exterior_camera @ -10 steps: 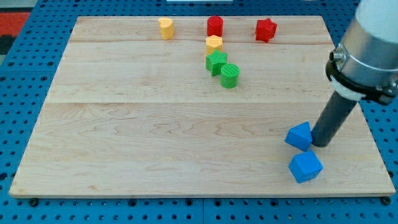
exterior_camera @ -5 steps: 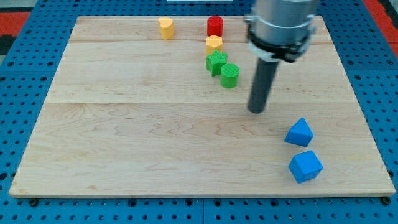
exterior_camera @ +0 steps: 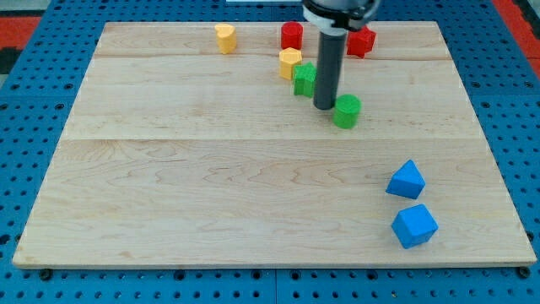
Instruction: Move green circle to the top of blue triangle
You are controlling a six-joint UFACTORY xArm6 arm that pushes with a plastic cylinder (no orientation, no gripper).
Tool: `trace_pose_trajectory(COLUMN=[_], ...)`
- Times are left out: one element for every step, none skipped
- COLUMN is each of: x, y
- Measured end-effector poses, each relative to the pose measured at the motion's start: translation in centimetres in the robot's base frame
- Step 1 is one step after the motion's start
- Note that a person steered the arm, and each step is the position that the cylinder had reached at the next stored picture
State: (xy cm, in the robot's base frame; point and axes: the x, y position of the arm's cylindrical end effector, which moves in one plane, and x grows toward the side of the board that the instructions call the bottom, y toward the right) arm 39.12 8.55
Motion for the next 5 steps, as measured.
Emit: trace_pose_trajectory(x=[2.3, -0.4, -2.0, 0.5, 1.8], y=[2.6, 2.8, 4.3, 4.7, 4.8])
